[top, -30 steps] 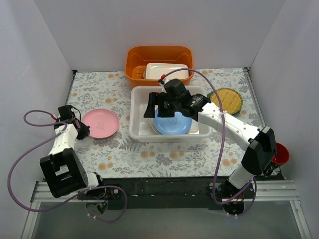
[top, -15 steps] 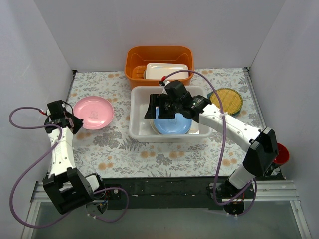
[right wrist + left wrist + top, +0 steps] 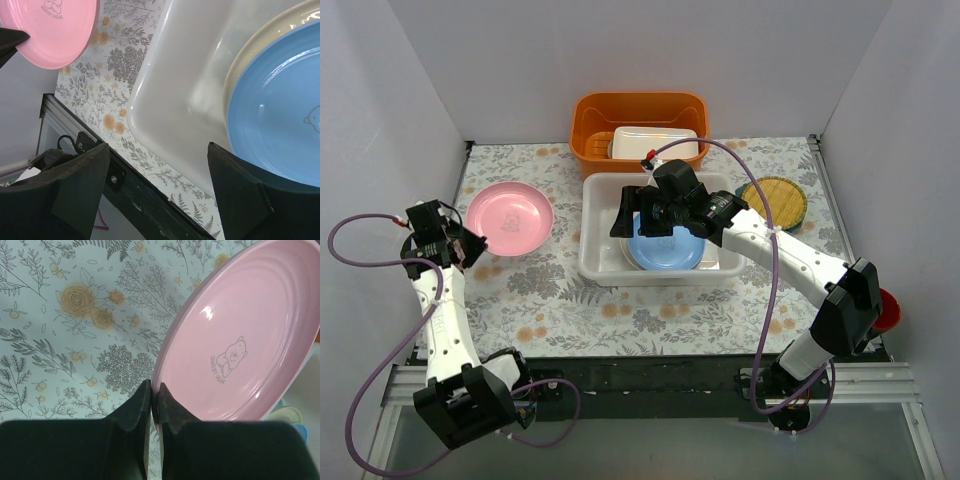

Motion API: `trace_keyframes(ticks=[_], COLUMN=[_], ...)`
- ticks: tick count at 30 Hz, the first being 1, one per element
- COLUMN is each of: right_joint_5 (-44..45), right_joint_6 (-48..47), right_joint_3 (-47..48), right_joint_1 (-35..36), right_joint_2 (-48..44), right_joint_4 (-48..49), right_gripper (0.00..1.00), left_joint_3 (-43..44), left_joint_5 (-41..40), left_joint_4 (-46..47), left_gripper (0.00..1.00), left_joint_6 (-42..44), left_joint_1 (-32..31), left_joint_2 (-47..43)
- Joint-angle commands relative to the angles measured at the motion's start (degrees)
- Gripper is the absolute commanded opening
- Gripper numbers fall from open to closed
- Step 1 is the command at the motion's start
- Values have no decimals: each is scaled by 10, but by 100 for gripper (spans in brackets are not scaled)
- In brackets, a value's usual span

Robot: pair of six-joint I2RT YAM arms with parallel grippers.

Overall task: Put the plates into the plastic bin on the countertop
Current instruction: Place the plate in the plastic bin.

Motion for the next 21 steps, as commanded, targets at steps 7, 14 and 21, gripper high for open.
trace_keyframes(ticks=[7, 14, 21], right_joint_5=[0, 13, 14], right_joint_6=[-14, -17, -13], right_joint_3=[21, 27, 24], right_joint_1=[-2, -2, -2], right_joint_2=[-10, -15, -17], right_joint_4=[13, 7, 8], right_gripper=[88, 88, 88], left_joint_3=[45, 67, 42], left_joint_5=[99, 128, 164], left_joint_4=[-16, -42, -26], left_gripper=[0, 0, 0], left_joint_6=[8, 6, -6], left_joint_1=[2, -3, -11], left_joint_2=[-26, -38, -45])
